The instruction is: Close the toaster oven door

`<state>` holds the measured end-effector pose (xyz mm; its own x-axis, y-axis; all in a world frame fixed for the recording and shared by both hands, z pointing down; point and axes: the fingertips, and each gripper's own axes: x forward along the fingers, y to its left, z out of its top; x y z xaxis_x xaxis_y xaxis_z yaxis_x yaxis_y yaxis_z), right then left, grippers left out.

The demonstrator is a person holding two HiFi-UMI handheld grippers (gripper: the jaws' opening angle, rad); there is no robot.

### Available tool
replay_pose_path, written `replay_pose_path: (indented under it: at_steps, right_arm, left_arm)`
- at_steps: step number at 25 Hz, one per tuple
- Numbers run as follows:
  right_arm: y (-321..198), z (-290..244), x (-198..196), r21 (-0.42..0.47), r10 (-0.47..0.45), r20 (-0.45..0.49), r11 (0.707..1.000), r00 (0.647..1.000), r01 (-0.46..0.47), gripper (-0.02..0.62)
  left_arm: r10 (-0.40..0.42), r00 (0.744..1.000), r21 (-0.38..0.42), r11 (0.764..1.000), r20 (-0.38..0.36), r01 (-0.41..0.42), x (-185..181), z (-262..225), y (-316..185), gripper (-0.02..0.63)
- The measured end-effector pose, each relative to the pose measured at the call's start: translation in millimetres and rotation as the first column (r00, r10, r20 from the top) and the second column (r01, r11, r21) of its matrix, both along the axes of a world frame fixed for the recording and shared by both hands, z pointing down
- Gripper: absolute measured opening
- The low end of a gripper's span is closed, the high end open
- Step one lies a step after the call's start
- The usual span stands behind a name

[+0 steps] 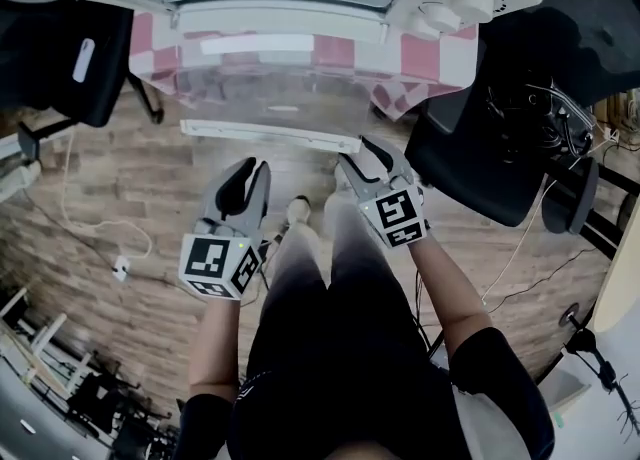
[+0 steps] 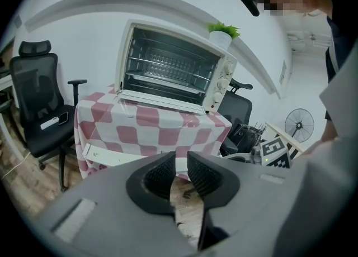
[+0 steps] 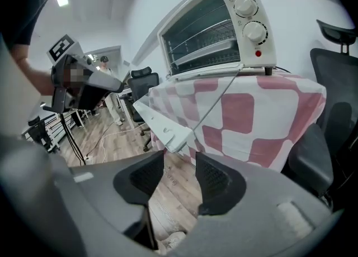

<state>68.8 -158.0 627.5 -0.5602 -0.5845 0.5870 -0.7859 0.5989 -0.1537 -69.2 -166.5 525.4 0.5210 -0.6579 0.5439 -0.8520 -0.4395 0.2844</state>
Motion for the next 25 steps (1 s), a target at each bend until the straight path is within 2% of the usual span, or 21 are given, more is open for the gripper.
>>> replay_pose_path:
  at_steps: [6, 16, 25]
  right_arm:
    - [-12, 3, -8, 0.031, -0.053, 0.02, 0.998, 0.998, 0.053, 0.178]
    - [-21, -4, -22, 0.145, -0.15, -0.001, 0.978, 0.989, 0.149, 0.176]
    - [-16, -9, -24, 0.164, -0.183, -0.047, 0.968, 0.982, 0.188, 0.143]
  left_arm:
    - [-0.033, 0.999, -0.014, 0.999, 0.013, 0.033, 2, 6, -5, 0.086]
    - [-0.074, 0.997, -0.022, 0.997, 0.03, 0.075, 0, 8, -4, 0.086]
    - [-0.097, 0.994, -0.011, 0.995, 0.045, 0.098, -7, 3, -1, 0.086]
